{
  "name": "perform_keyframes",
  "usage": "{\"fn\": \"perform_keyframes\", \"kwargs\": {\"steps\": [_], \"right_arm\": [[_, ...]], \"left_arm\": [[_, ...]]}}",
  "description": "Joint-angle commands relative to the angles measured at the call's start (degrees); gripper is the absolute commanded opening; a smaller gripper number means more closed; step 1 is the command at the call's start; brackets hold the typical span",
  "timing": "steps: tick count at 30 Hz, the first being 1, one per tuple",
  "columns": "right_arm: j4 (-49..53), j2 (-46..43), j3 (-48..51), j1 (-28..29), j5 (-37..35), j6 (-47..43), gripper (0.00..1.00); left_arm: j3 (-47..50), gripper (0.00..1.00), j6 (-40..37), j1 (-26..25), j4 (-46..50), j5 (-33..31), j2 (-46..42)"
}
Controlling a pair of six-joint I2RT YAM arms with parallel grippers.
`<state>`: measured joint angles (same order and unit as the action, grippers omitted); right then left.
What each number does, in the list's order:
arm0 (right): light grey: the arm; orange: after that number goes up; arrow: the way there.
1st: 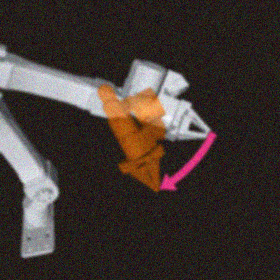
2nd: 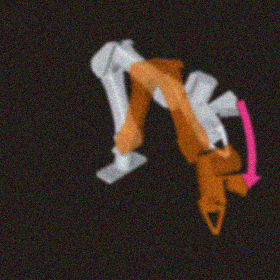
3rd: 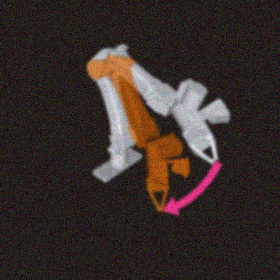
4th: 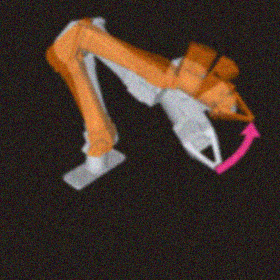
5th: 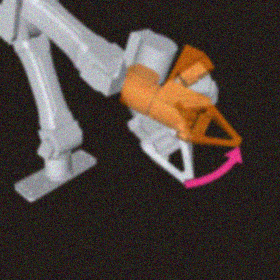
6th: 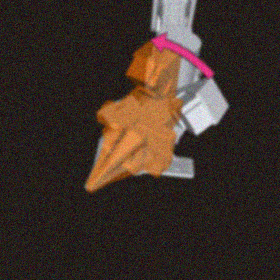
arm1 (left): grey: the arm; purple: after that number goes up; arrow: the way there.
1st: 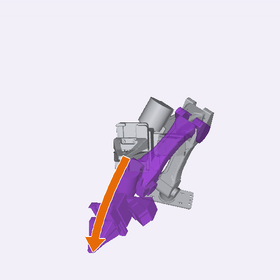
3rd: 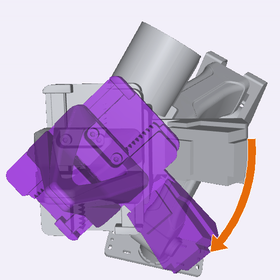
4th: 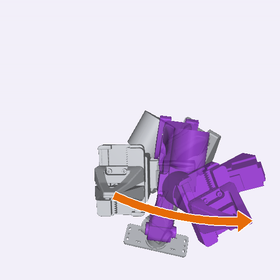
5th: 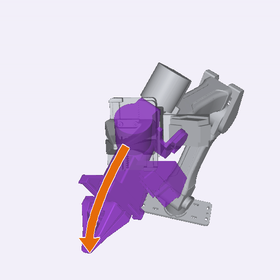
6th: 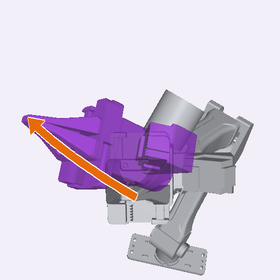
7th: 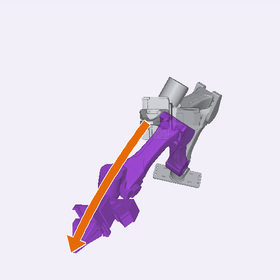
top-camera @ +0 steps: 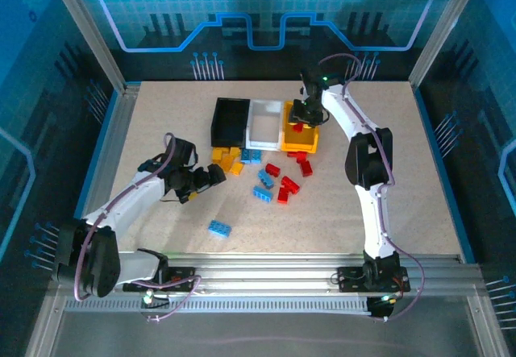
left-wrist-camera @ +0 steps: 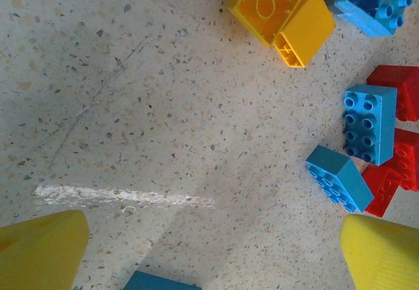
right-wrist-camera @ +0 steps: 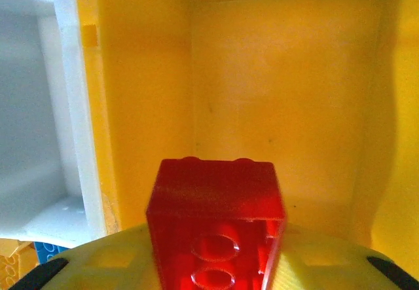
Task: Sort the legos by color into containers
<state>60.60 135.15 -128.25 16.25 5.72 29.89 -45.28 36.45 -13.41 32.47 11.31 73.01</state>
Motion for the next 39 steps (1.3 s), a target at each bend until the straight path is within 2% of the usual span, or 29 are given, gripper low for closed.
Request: {"fn": "perform_keyframes", "kwargs": {"steps": [1,5,12,20,24,29,39], "right_arm": [[1.5,-1.2,0.1,-0.6,1.6,-1.0,0.42],[1.3,-1.6,1.7,-0.6,1.6,-1.4,0.46],[1.1,-9.1,6.2,0.1,-0.7,-3.0,0.48],[-0.4,-24.4,28.7,5.2,-8.7,-9.7,0.55],[-2.7,-29.1,40.4,7.3,-11.2,-11.1,0.59],[-5.3,-28.4,45.1,8.0,-11.5,-12.6,0.66],[-7.0,-20.1,41.1,7.9,-12.2,-13.1,0.7]], "left_arm": [[-0.2,0.99,1.7,-0.3,-0.3,0.0,-1.2],[0.2,0.99,2.2,-0.3,-0.8,0.2,-1.4],[0.0,0.99,2.1,-0.3,-0.9,0.4,-1.6],[0.5,0.99,2.2,-0.3,-2.8,1.1,-1.1],[0.9,0.99,2.4,-0.4,-4.2,2.2,-0.3],[1.7,0.99,3.2,-0.4,-5.5,3.1,0.3],[-1.0,0.99,1.7,-0.4,-3.9,3.3,2.7]]}}
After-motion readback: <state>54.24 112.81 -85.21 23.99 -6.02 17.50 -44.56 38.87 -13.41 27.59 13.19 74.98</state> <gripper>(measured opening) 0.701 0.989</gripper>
